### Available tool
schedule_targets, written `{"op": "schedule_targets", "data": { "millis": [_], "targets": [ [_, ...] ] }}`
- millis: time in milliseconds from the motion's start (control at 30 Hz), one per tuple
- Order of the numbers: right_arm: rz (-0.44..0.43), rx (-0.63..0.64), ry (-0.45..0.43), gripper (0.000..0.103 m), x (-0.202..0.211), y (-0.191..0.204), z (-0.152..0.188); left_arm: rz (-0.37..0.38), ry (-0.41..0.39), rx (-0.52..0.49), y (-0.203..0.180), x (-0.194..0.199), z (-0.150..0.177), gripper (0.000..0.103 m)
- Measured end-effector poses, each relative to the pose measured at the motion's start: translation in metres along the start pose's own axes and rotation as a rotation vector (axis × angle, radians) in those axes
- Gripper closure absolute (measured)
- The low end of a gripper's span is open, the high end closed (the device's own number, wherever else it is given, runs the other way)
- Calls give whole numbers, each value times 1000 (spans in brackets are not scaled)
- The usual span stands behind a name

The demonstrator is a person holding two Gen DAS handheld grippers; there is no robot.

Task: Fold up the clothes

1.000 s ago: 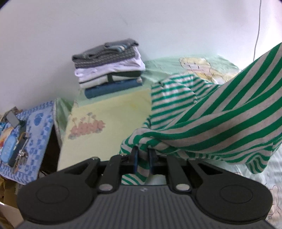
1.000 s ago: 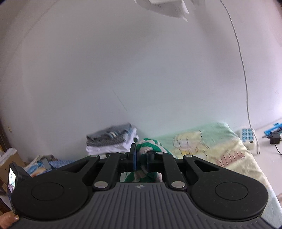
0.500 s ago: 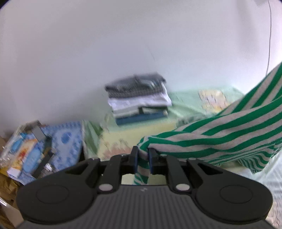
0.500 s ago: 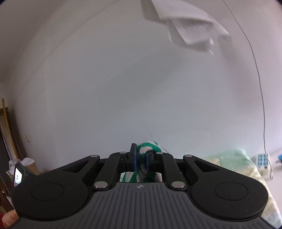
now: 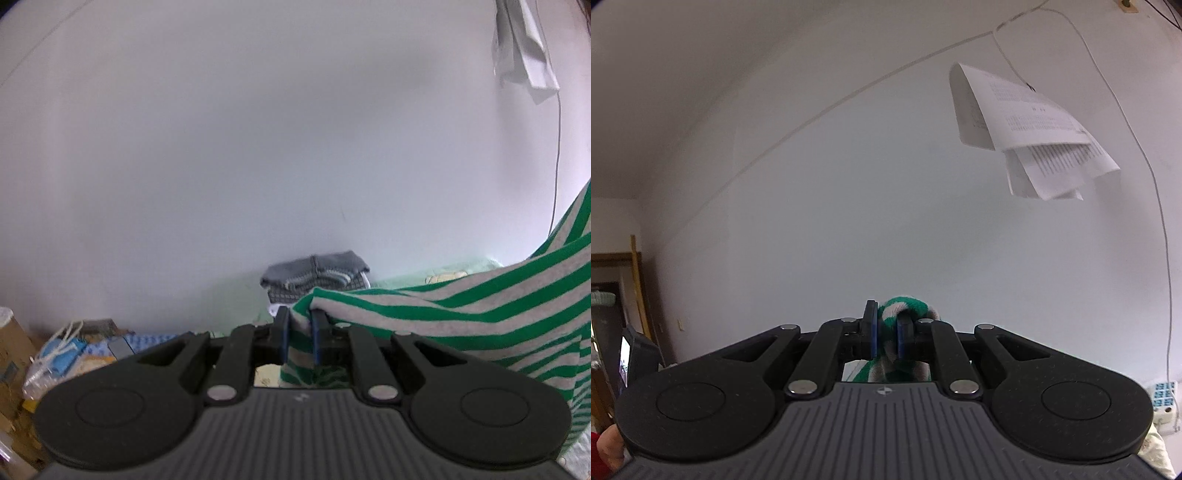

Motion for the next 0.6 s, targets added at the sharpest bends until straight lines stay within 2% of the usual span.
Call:
{"op": "schedule_targets", "data": {
  "millis": [133,333,433,600],
  "targets": [
    [-7,4,-25,93,10,6,-4,-4,-32,-9,4,17,-6,92],
    [13,-4,-15,93,13,0,6,12,-50,-20,-1,26,-3,92],
    [56,3,-5,93,5,-10,14,18,-19,-26,-9,5,0,92],
    [140,42,60,93,-23,-36,41,15,86,-35,-24,-45,13,91]
  ]
}}
Point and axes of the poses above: each gripper's, at about its wrist camera, not at the fingertips, and x roughly against the way its jaws point, y to its left, z to its underside, the point moved 3 cm from there along -x, roughly the way its jaws point, and after that the axes turned 5 degrees about z, right-handed, at the moved point
